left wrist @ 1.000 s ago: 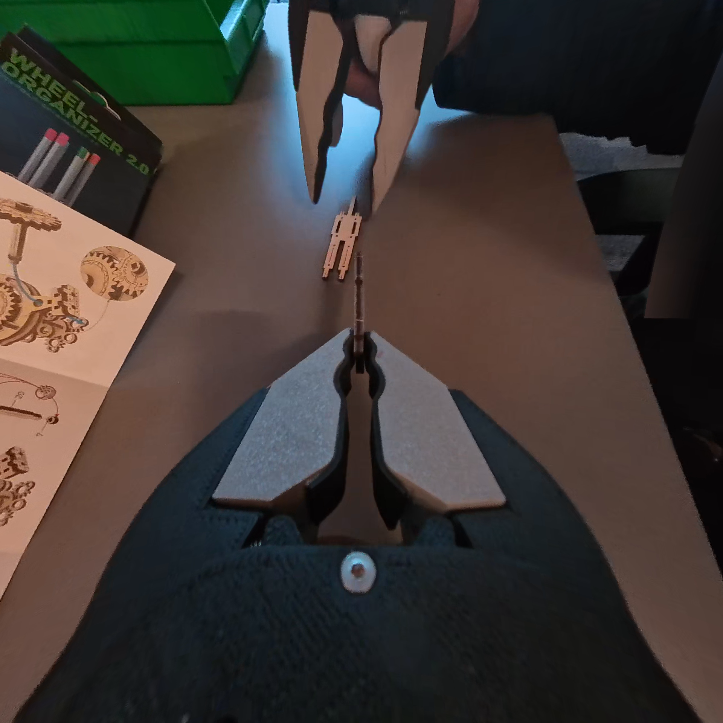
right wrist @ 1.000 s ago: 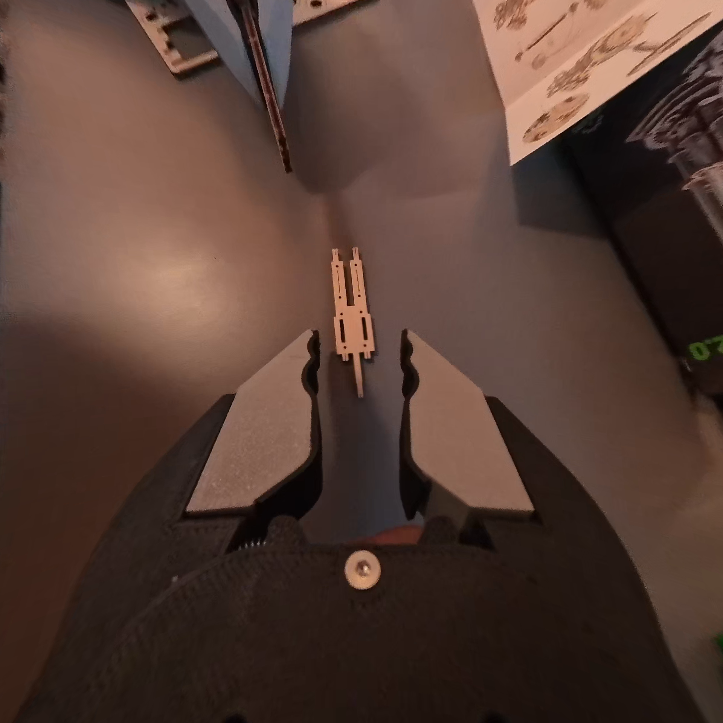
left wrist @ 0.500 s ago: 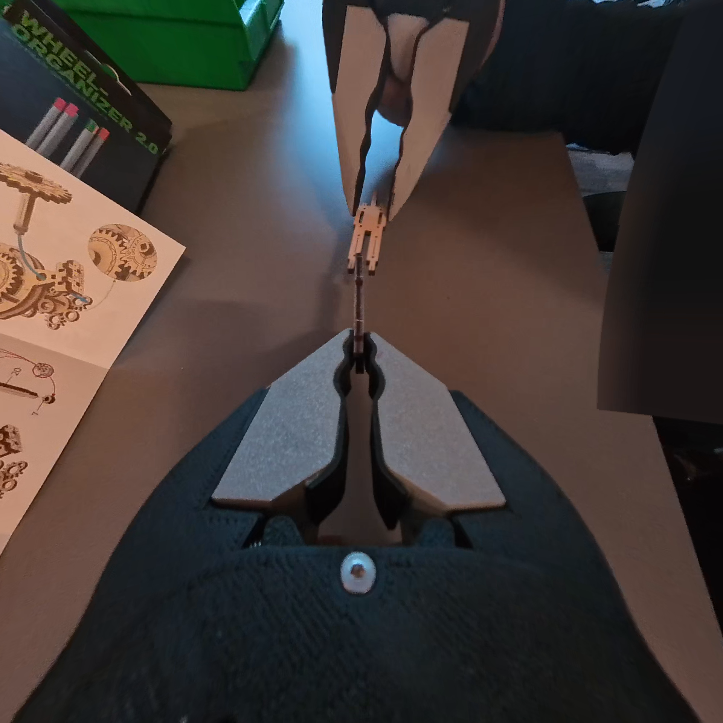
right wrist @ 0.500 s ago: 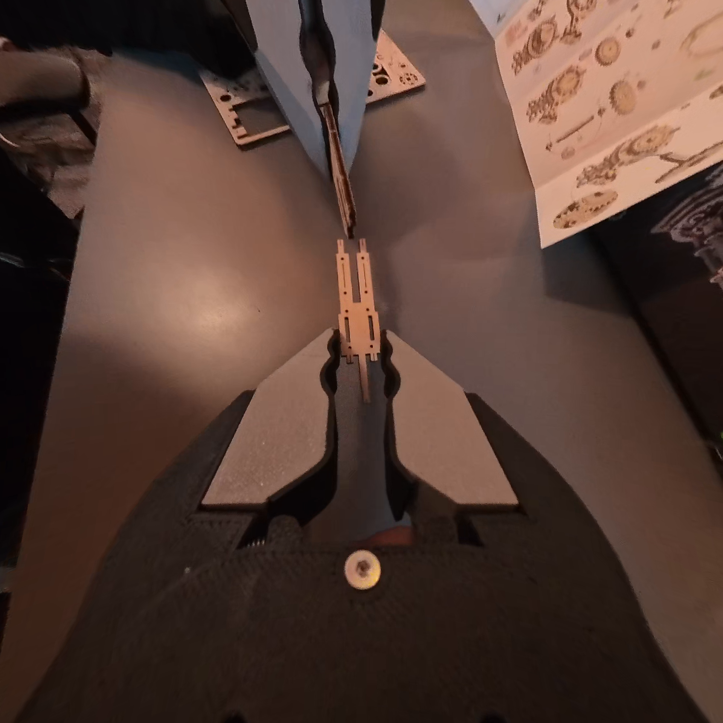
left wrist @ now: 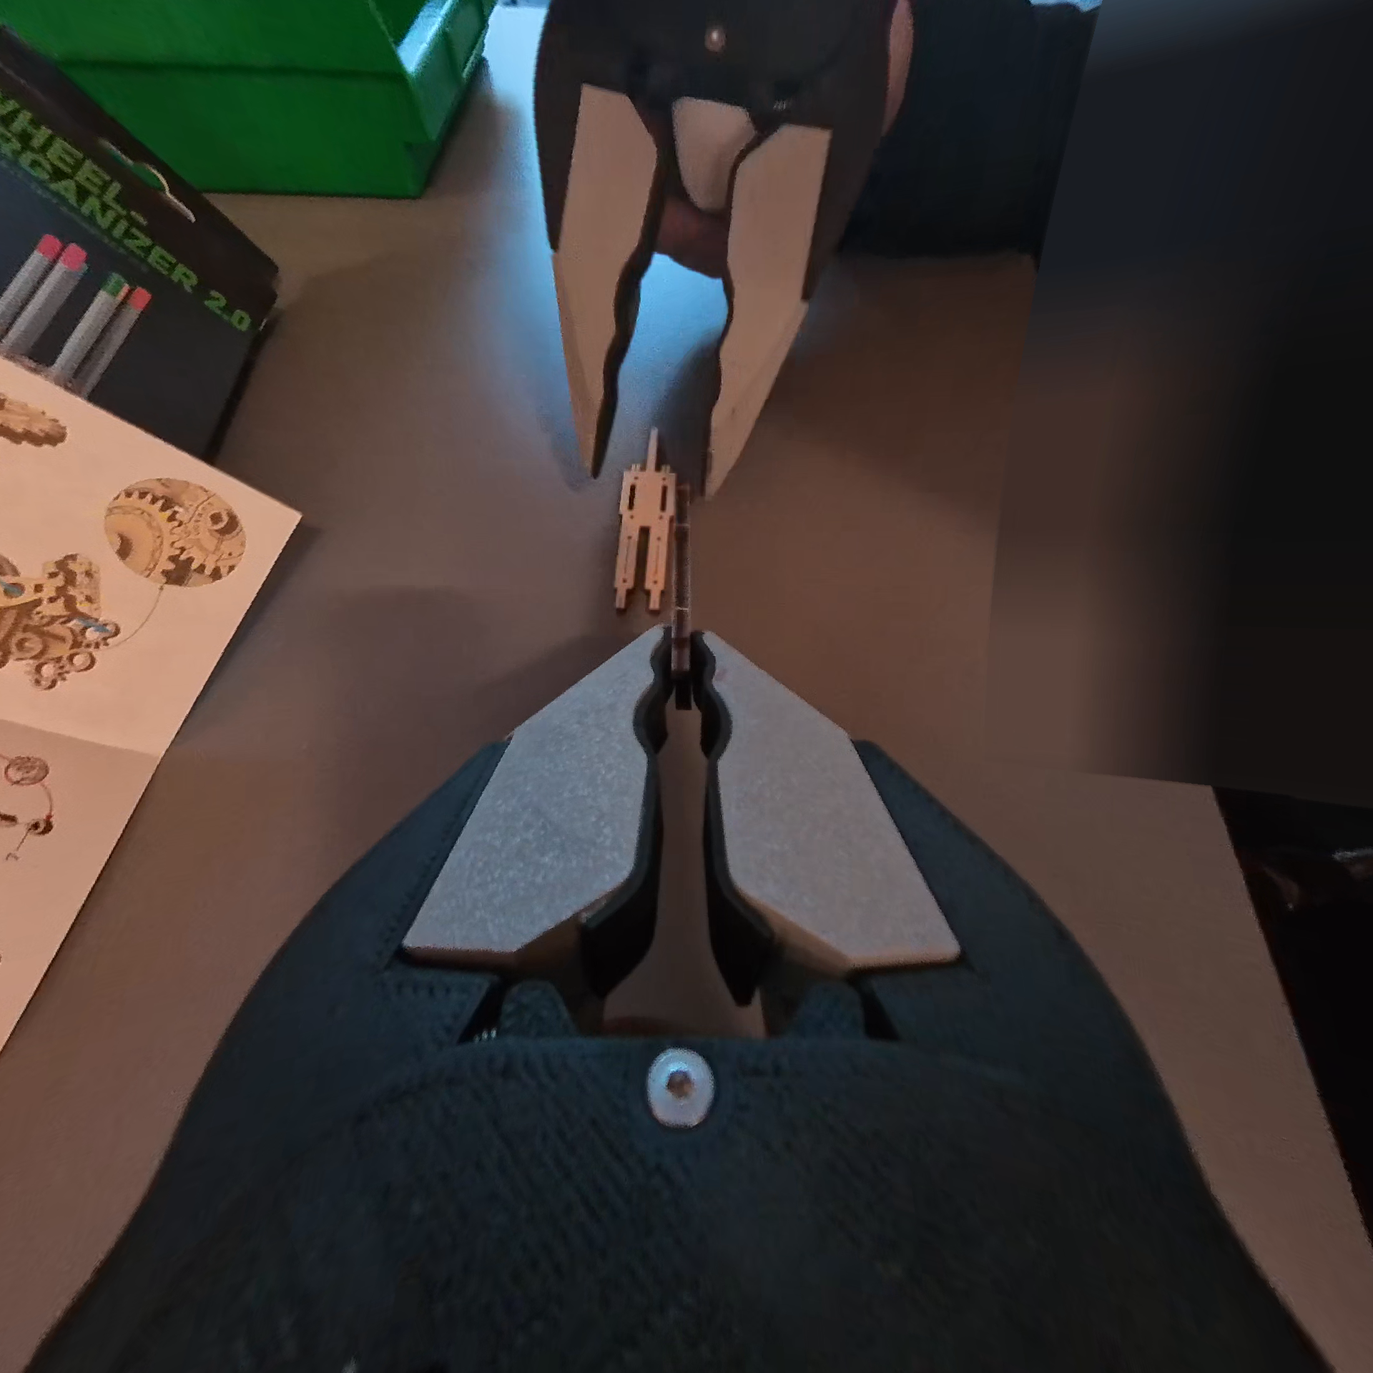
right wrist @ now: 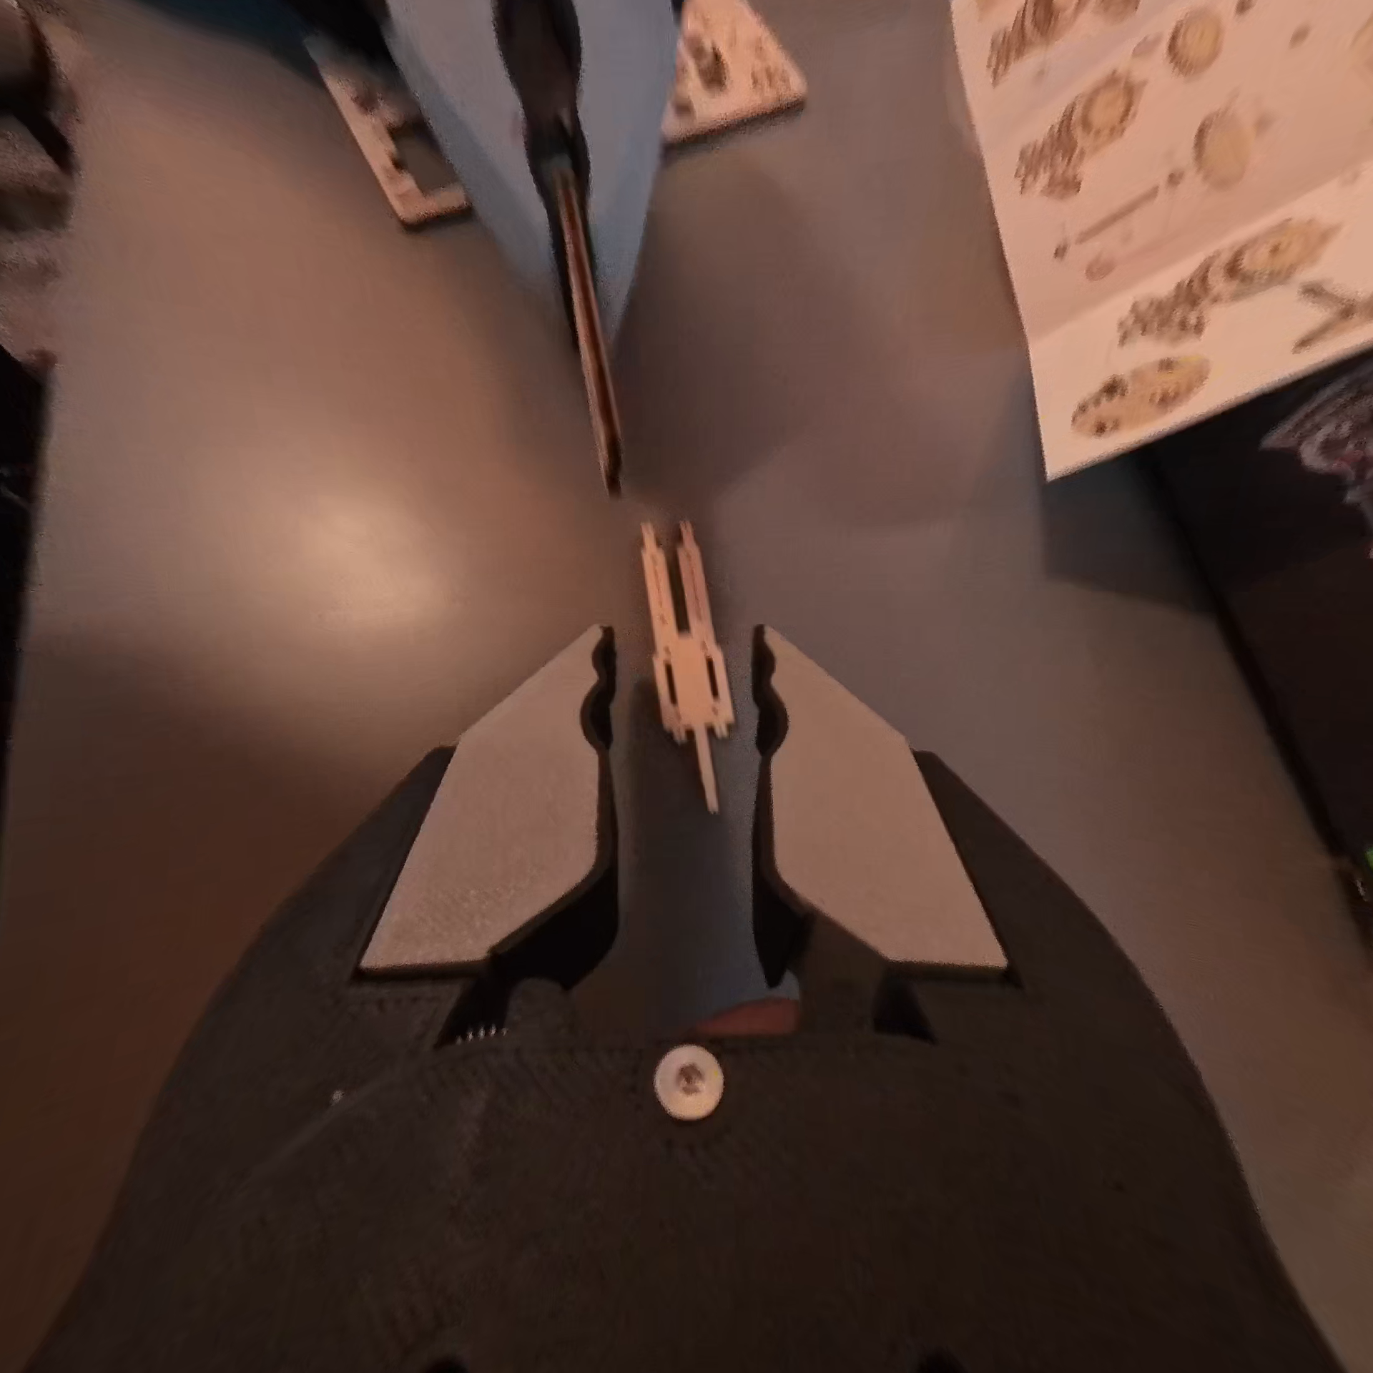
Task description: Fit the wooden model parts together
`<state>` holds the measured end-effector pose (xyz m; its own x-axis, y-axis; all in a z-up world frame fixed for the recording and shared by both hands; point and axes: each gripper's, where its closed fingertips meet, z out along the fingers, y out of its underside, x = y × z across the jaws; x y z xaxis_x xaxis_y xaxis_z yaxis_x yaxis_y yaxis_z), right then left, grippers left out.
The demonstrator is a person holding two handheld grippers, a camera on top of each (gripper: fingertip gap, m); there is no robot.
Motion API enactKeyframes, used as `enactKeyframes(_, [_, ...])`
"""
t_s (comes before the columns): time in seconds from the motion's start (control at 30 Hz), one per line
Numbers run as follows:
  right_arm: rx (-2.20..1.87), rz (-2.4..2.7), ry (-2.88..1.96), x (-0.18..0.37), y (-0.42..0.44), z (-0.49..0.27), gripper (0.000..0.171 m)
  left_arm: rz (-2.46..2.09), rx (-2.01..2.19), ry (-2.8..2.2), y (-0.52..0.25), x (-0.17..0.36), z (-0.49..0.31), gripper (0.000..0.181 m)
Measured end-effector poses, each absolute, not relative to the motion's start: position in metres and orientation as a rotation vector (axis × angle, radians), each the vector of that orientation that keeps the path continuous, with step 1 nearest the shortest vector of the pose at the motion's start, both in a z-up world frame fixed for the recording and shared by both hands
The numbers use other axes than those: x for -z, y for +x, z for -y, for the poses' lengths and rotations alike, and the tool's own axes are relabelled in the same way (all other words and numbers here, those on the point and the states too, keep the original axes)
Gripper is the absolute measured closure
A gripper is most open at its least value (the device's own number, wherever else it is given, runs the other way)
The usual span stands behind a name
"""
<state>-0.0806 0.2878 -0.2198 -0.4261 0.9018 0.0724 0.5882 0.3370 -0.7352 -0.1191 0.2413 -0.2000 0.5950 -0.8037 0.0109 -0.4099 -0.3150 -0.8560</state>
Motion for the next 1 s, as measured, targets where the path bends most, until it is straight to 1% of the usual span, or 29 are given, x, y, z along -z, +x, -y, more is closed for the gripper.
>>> enactKeyframes(0.1, [-0.993,2.121,-1.235,0.203,-0.091,-0.265,0.137,-0.983,0.568,-1.923,-0.111,0.199,-0.240,0.180])
enactKeyframes(0.17, [-0.988,2.134,-1.203,0.202,-0.095,-0.258,0.142,-0.989,0.572,-1.923,-0.108,0.199,-0.239,0.180])
enactKeyframes(0.27, [-1.029,2.129,-1.178,0.200,-0.097,-0.253,0.169,-0.990,0.564,-1.935,-0.109,0.202,-0.240,0.180])
enactKeyframes(0.53, [-1.048,2.136,-1.155,0.196,-0.094,-0.251,0.171,-0.958,0.610,-1.933,-0.109,0.199,-0.240,0.180])
enactKeyframes(0.57, [-1.027,2.142,-1.161,0.198,-0.094,-0.253,0.171,-0.952,0.612,-1.950,-0.110,0.201,-0.240,0.179])
enactKeyframes(0.63, [-1.010,2.151,-1.172,0.202,-0.092,-0.255,0.171,-0.927,0.631,-1.969,-0.114,0.202,-0.240,0.170])
enactKeyframes(0.67, [-1.018,2.152,-1.175,0.202,-0.092,-0.255,0.171,-0.912,0.649,-1.969,-0.115,0.201,-0.240,0.169])
enactKeyframes(0.77, [-1.020,2.156,-1.175,0.203,-0.092,-0.254,0.171,-0.879,0.687,-1.968,-0.117,0.197,-0.241,0.171])
enactKeyframes(0.83, [-1.017,2.156,-1.175,0.203,-0.093,-0.254,0.171,-0.895,0.681,-1.959,-0.116,0.197,-0.239,0.179])
enactKeyframes(1.0, [-1.024,2.169,-1.191,0.206,-0.092,-0.254,0.171,-0.937,0.648,-1.957,-0.113,0.199,-0.237,0.179])
